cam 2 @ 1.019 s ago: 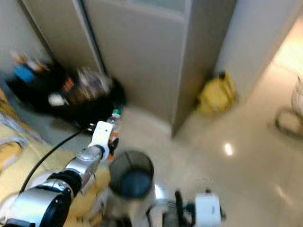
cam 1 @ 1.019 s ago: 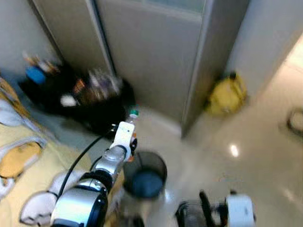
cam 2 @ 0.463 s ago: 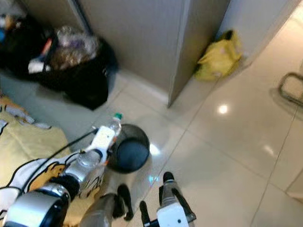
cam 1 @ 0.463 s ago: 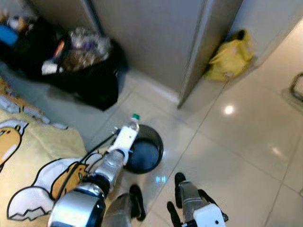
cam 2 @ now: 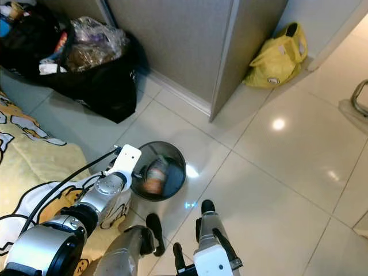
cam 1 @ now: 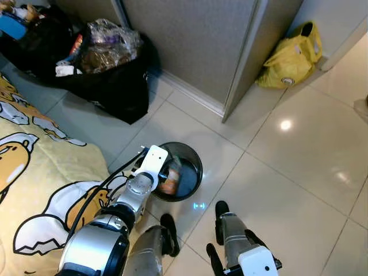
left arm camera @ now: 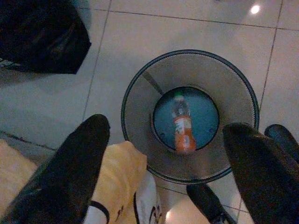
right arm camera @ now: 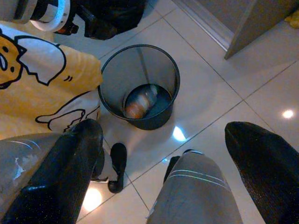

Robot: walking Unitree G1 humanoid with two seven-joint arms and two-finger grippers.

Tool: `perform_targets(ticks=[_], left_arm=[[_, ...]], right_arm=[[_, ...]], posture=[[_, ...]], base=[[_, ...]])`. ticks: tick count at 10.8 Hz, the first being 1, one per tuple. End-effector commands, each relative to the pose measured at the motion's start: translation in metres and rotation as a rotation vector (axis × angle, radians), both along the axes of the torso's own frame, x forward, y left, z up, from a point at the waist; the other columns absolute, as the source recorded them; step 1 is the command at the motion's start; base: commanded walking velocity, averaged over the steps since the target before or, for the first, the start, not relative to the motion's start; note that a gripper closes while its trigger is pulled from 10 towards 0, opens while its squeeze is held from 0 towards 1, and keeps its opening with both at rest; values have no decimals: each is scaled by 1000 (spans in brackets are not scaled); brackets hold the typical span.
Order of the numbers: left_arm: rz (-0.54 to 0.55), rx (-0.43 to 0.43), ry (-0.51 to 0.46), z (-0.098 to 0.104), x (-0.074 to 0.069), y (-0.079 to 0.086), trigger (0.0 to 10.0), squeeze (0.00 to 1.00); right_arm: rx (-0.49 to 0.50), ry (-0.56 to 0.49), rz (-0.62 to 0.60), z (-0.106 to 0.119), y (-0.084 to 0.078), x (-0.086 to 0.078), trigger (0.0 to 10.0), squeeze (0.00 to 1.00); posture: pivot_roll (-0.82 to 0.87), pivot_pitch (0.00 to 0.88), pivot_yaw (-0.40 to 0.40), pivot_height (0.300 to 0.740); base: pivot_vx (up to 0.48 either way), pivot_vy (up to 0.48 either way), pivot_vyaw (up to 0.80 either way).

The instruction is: Clean up the room

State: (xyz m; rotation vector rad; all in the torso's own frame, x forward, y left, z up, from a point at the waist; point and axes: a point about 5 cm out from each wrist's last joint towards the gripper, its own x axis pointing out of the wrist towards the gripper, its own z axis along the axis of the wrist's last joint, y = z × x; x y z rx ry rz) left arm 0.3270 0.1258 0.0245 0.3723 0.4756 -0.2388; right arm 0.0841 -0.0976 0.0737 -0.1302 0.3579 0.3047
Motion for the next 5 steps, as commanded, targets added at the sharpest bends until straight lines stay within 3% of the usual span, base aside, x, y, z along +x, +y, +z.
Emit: perform_targets(ticks=[1, 2, 4, 5], left_arm=[[9, -10, 39, -8, -7, 3, 10000, 859], [11, -24, 43, -10, -8, 6, 10000, 0], [-31, -178, -4, -6, -10, 11, 10000, 0], [-25, -276, -71, 6, -4, 13, 10000, 0]], right_arm=[[21, 24, 8, 0, 6, -5, 10000, 0], [25, 11, -4, -2, 4, 3, 10000, 0], [98, -62, -151, -4, -19, 47, 10000, 0], [101, -110, -176, -8, -32, 77, 10000, 0]], posture=[[-349, 416, 120, 740], [-334, 382, 132, 740], [-252, 228, 144, 740], [-171, 107, 131, 740]], base=[[0, 0, 0], [0, 0, 0], [0, 0, 0], [0, 0, 0]])
